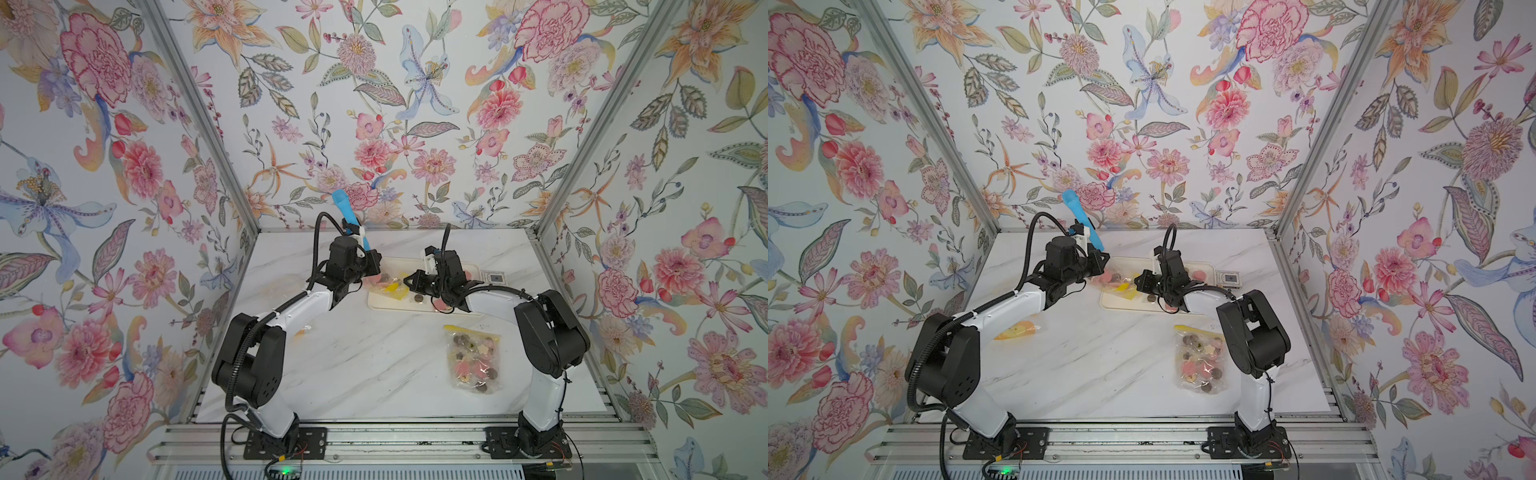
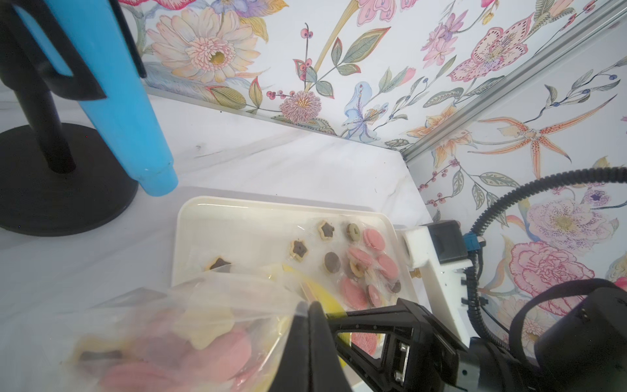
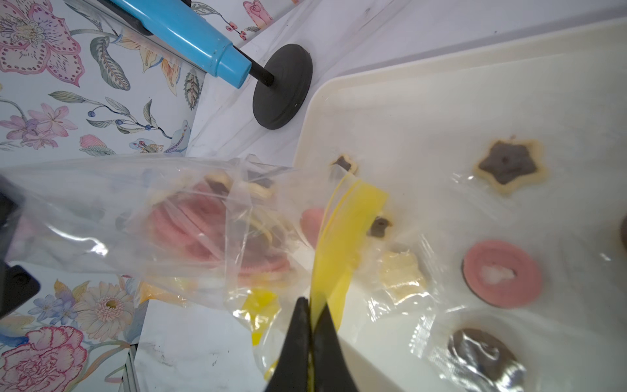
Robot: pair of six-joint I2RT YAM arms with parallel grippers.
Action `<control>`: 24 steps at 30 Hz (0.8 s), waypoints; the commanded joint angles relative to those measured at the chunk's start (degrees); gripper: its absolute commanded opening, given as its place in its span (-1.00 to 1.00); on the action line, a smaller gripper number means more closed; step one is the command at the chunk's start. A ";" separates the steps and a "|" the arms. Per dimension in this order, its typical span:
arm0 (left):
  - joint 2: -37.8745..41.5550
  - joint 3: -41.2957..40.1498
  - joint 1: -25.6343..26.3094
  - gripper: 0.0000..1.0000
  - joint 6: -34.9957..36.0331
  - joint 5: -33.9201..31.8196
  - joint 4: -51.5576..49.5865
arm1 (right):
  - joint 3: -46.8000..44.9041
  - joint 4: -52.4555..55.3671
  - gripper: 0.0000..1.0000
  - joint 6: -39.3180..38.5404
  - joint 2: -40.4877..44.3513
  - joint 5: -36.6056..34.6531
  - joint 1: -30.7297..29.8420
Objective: Pour cookies out of the ziploc bag
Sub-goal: 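Pour the cookies out of the ziploc bag onto the tray.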
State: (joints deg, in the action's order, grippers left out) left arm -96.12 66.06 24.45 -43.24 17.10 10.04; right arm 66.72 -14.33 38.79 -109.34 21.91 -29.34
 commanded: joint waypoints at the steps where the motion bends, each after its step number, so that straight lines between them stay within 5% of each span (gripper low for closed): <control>1: -1.69 0.71 0.84 -1.00 0.27 -0.15 0.84 | -0.48 -0.20 -1.00 0.06 0.57 1.02 0.71; 24: -11.26 10.20 8.40 -1.00 -3.41 -1.51 2.97 | -7.56 1.80 -1.00 -3.48 6.45 2.34 10.68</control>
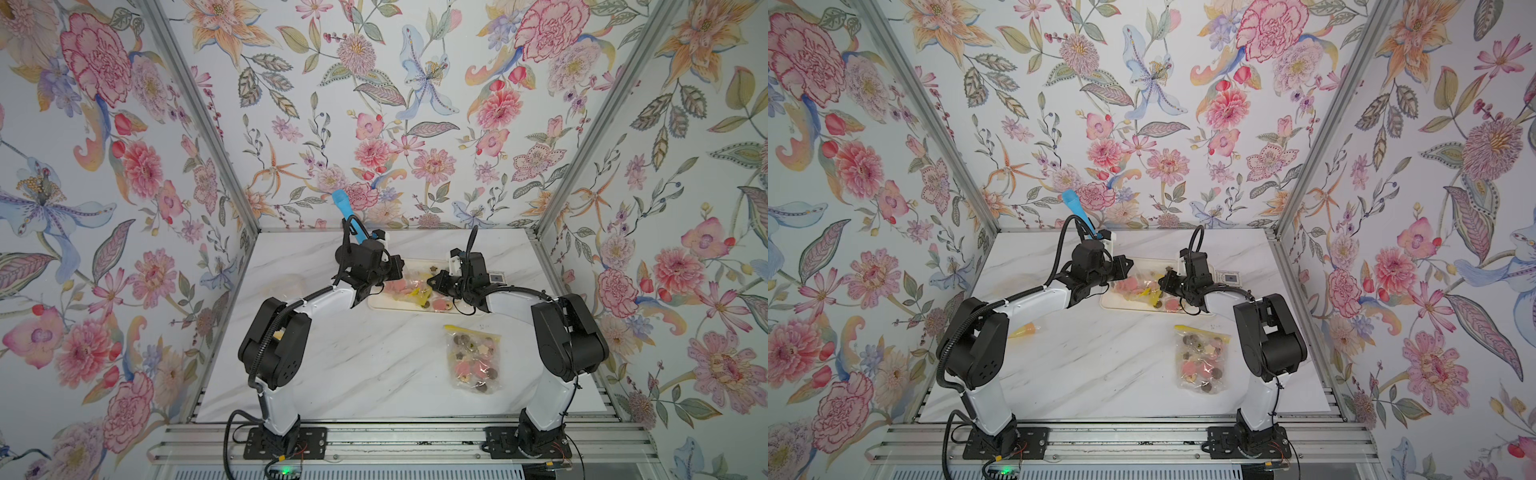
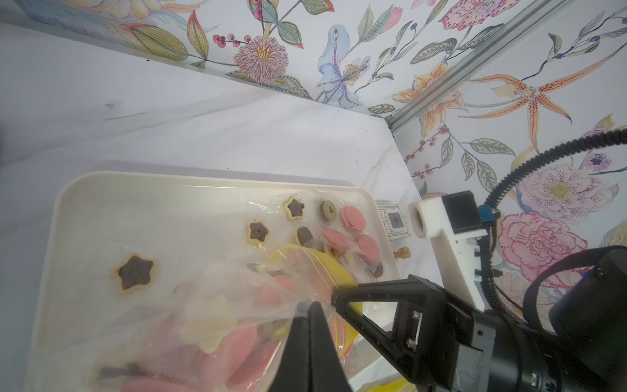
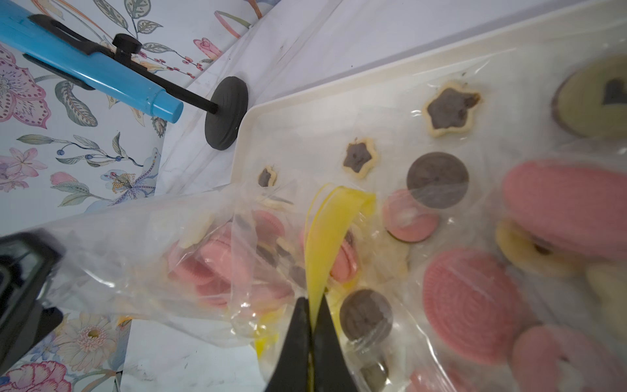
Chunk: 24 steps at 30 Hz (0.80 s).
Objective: Pour cookies out of the ziploc bag
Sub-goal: 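Pour the cookies out of the ziploc bag onto the tray.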
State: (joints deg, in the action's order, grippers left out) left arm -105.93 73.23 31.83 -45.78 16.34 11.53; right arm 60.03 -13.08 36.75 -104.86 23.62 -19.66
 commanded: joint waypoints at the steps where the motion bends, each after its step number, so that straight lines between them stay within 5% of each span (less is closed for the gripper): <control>1: -1.99 3.59 1.19 -1.00 -0.97 -0.57 1.51 | -1.09 0.76 -1.00 -1.67 2.23 0.60 1.48; 17: -5.03 17.41 1.62 -1.00 7.16 -4.29 -11.58 | -0.56 -1.51 -1.00 -0.92 1.46 5.72 1.76; 24: -2.93 15.43 -0.08 -1.00 8.21 -5.02 -12.07 | 5.04 0.95 -1.00 -0.62 -3.09 5.48 -0.74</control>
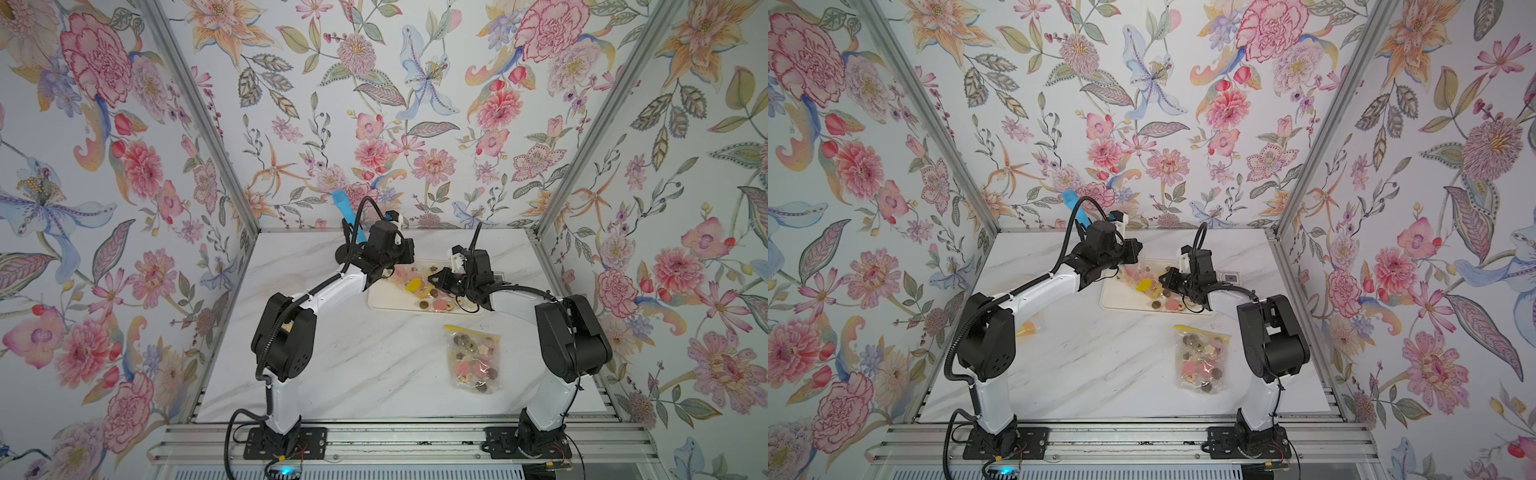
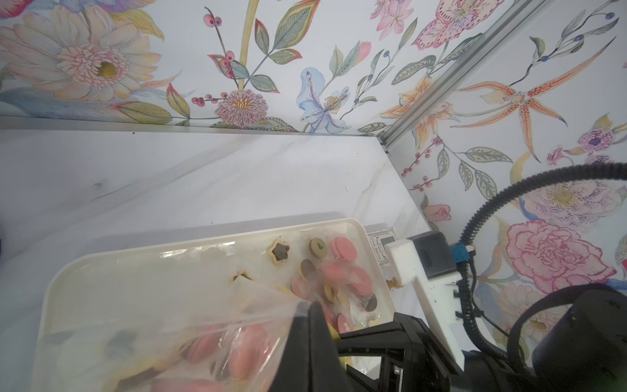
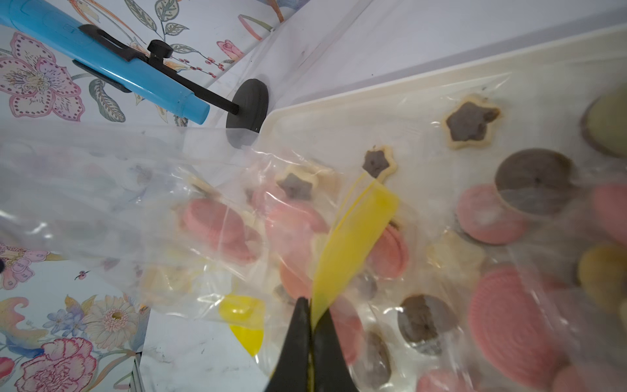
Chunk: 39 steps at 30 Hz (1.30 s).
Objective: Pour cookies out of the ziploc bag
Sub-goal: 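Pour the cookies out of the ziploc bag onto the tray.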
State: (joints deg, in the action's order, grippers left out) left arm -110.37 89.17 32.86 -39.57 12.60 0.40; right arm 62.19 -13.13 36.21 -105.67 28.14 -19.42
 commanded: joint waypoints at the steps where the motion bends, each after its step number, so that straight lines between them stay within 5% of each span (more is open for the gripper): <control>1: 1.63 -0.97 -1.34 -1.00 1.94 -1.26 -0.72 | 3.72 1.50 -1.00 -0.15 -2.92 0.95 -1.21; 12: 0.28 -4.67 -1.44 -1.00 0.01 -0.58 3.49 | 8.83 3.80 -1.00 -1.14 -7.87 -0.48 0.20; 28: -6.24 2.53 0.06 -1.00 -1.99 -1.27 5.57 | 14.35 6.13 -1.00 -3.75 -12.15 0.51 5.57; 39: -2.70 4.28 0.46 -1.00 1.60 -2.21 1.90 | 11.95 6.71 -1.00 -2.41 -7.70 3.25 4.82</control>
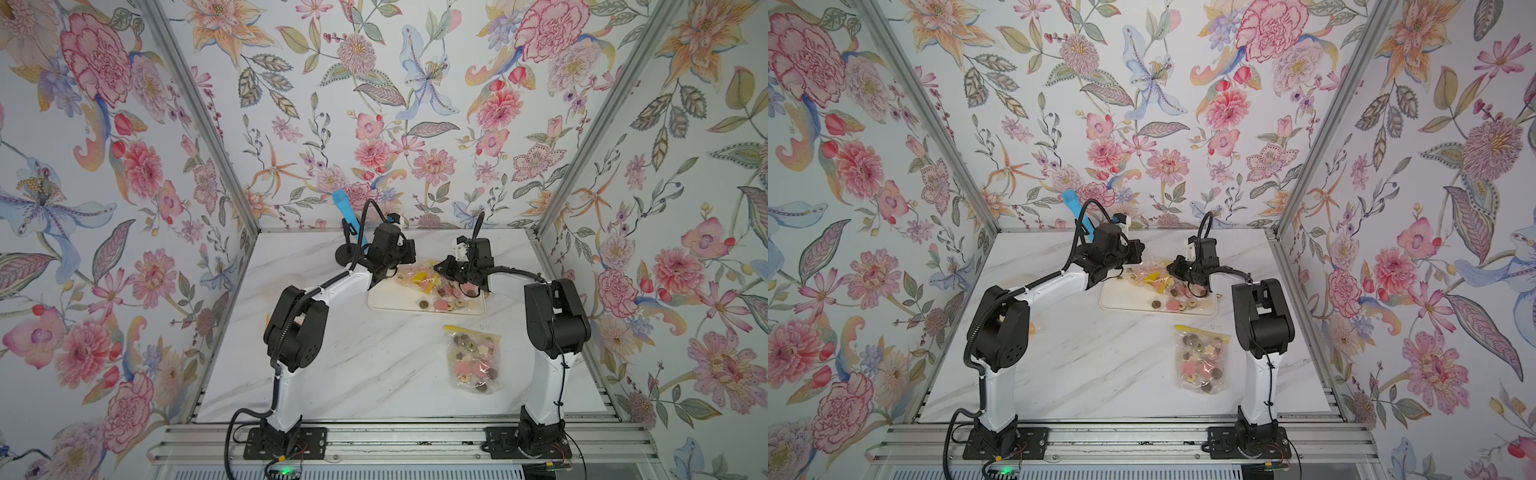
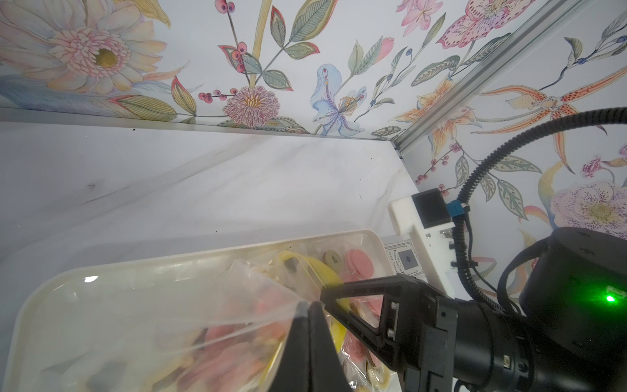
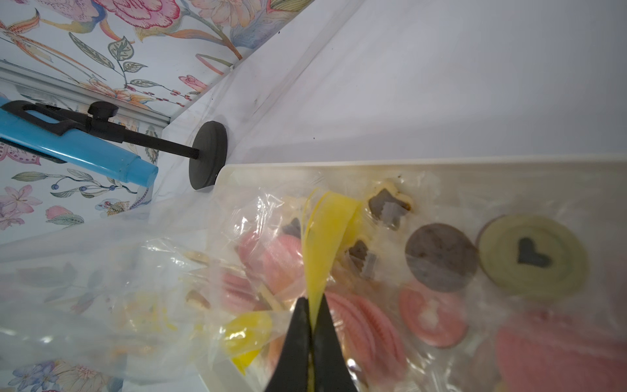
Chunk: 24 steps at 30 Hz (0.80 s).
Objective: Pour cookies out of the ziploc bag
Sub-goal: 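Pour the cookies out of the ziploc bag onto the tray.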
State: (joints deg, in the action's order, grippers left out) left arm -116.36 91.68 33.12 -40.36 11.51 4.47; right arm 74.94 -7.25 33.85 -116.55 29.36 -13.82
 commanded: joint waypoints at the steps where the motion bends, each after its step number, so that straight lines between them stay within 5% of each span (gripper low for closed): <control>1: 4.01 1.59 0.10 -1.00 2.68 -1.30 -2.80 | -1.13 0.92 -1.00 -0.12 3.62 2.41 -1.26; 12: 12.49 -4.75 -1.20 -1.00 4.26 -2.89 -4.95 | -4.01 1.53 -1.00 -0.26 6.51 1.36 -8.15; 24: 12.05 -14.49 -0.85 -1.00 -1.68 0.46 2.87 | -6.68 1.42 -1.00 -1.31 5.61 -0.79 -7.79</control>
State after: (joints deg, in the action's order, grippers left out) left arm -103.63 78.15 32.47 -39.97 10.48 4.14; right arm 69.43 -6.59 33.65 -111.83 30.02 -22.61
